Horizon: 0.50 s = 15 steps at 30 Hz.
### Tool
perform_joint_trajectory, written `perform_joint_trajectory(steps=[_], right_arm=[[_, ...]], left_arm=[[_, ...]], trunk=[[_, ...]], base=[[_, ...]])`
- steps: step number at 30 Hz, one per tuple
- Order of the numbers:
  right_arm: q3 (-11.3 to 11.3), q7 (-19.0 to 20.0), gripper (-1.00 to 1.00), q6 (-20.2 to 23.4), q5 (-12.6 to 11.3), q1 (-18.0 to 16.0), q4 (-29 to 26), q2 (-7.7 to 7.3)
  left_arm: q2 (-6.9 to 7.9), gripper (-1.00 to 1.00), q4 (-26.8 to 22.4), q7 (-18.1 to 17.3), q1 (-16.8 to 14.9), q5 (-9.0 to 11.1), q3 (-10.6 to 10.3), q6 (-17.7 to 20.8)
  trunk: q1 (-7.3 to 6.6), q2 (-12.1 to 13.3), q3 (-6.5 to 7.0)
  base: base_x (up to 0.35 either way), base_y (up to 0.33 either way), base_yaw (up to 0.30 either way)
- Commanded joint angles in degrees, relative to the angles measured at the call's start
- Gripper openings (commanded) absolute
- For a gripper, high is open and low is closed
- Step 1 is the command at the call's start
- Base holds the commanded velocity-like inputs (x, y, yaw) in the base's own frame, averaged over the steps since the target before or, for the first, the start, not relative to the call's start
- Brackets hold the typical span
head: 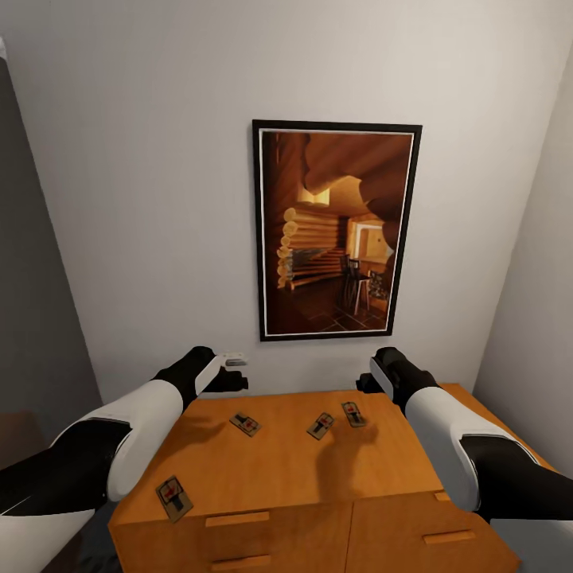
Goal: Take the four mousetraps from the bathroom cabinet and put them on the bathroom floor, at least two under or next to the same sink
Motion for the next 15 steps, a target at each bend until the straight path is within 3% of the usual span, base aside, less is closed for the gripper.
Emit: perform_joint_trajectory(steps=[1,8,15], right_arm=[[-0.3,0.1,1.00,0.3,0.5,0.0,-0.1,0.00],[-0.3,0.1,1.00,0.3,0.5,0.0,-0.1,-0.17],[-0.2,0.1,1.00,0.3,0.5,0.0,-0.1,-0.22]], left_arm=[[0.03,1.00,-0.1,0.2,0.0,0.6,-0.5,0.3],[0.03,1.00,-0.1,0.2,0.0,0.5,-0.4,0.2],[0.09,1.00,-0.1,0.2,0.0,0.5,-0.4,0.2]], trunk=[[0.02,0.0,-0.03],[0.02,0.0,-0.03],[0.02,0.0,-0.03]], base=[[0.006,0.000,0.000],[0.031,-0.009,0.000],[0.153,-0.106,0.000]])
